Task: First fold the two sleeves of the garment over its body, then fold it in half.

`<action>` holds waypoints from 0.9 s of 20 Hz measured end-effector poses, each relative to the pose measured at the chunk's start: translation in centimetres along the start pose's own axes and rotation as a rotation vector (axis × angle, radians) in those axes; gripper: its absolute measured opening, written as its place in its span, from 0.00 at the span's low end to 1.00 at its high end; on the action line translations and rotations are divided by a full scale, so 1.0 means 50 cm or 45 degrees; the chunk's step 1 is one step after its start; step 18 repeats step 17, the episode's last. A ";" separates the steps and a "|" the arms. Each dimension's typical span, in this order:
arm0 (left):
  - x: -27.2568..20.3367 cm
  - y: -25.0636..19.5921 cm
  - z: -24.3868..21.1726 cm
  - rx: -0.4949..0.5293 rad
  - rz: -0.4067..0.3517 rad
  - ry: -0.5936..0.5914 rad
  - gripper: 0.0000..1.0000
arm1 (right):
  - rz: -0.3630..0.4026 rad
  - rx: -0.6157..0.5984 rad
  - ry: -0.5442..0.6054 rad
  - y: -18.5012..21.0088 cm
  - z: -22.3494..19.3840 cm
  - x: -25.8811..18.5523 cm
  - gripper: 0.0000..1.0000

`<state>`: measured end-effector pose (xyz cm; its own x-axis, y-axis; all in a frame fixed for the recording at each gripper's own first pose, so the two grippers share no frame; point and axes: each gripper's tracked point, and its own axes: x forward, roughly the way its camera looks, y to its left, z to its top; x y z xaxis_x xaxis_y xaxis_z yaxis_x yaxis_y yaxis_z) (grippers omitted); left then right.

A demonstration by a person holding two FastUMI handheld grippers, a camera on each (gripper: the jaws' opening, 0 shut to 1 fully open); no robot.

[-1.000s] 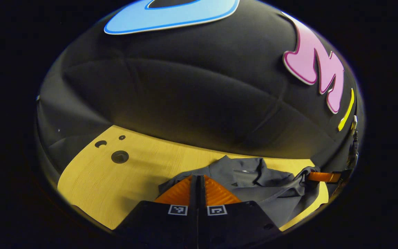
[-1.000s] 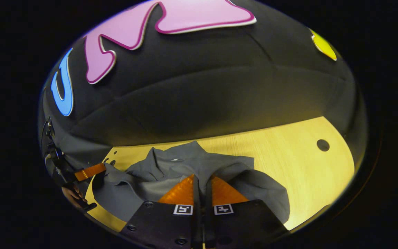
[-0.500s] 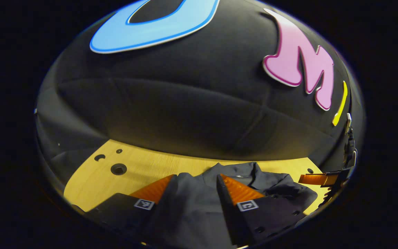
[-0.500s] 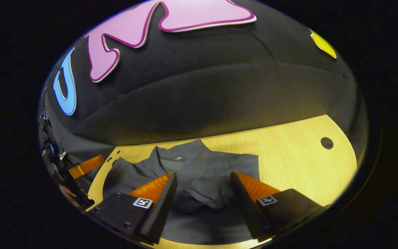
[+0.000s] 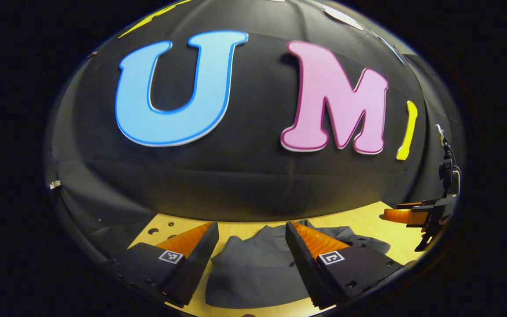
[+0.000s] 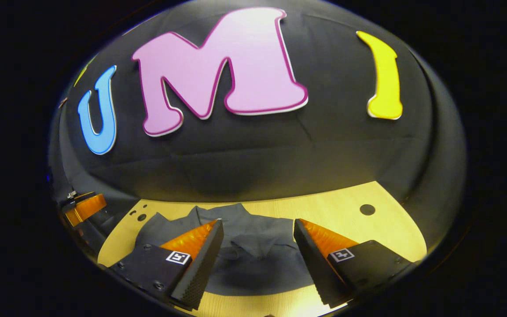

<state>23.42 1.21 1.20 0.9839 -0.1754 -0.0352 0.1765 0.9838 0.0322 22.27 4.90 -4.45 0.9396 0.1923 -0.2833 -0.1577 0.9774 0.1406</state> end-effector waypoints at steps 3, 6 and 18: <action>-0.100 -0.026 0.038 -0.044 -0.056 -0.079 0.96 | -0.007 0.036 -0.008 0.008 0.012 -0.096 0.99; -0.204 -0.019 0.050 -0.061 -0.031 -0.112 0.96 | -0.076 0.001 -0.063 -0.001 0.007 -0.198 0.98; -0.513 0.020 -0.006 -0.124 0.099 -0.157 0.96 | -0.153 0.060 -0.077 0.048 -0.114 -0.474 0.99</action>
